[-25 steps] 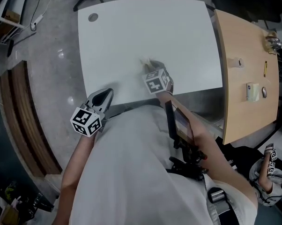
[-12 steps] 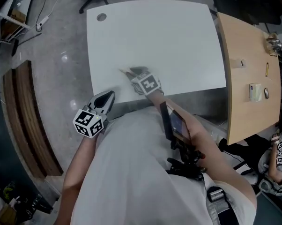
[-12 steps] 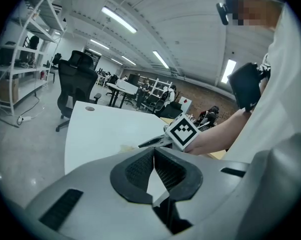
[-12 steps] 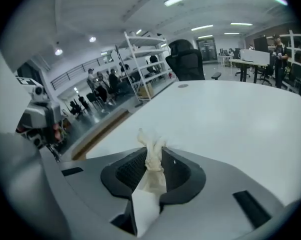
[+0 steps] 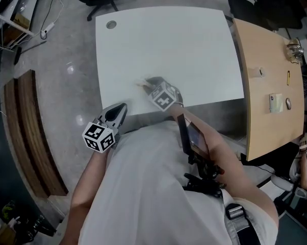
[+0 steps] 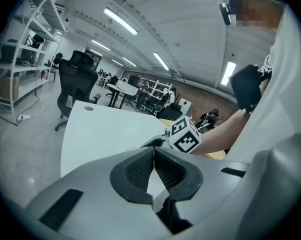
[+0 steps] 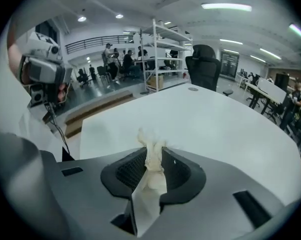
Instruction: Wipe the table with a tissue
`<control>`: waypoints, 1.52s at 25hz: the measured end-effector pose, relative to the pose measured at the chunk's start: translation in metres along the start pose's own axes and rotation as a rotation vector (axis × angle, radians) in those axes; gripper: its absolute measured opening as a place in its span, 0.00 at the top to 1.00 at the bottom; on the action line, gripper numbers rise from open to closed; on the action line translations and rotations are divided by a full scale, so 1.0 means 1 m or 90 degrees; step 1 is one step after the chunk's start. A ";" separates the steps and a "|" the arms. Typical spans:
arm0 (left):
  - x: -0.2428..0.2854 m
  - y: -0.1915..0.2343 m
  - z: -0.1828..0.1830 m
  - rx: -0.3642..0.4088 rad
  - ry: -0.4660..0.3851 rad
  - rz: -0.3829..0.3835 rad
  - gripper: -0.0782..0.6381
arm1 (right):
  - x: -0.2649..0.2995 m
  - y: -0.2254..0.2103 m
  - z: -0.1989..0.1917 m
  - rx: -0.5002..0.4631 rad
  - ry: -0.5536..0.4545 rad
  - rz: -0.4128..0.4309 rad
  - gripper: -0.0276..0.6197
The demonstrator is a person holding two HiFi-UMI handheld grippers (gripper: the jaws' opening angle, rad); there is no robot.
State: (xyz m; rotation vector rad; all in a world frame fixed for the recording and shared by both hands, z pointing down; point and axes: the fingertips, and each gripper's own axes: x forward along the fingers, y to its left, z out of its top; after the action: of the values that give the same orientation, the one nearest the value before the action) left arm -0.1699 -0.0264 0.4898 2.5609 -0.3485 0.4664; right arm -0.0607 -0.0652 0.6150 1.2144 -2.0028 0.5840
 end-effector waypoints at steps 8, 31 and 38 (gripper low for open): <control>0.002 -0.006 -0.006 -0.017 0.014 0.052 0.88 | 0.009 -0.011 -0.003 -0.123 0.004 0.007 0.82; 0.082 -0.078 0.001 -0.026 0.000 0.047 0.88 | -0.106 -0.221 -0.139 0.201 0.021 -0.263 0.82; 0.051 -0.073 -0.014 -0.043 -0.007 0.097 0.88 | -0.041 -0.137 -0.066 0.020 0.032 -0.157 0.82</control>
State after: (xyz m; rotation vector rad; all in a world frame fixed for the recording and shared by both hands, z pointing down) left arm -0.1029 0.0340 0.4891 2.4831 -0.5566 0.4869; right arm 0.0963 -0.0594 0.6281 1.4256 -1.7745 0.5191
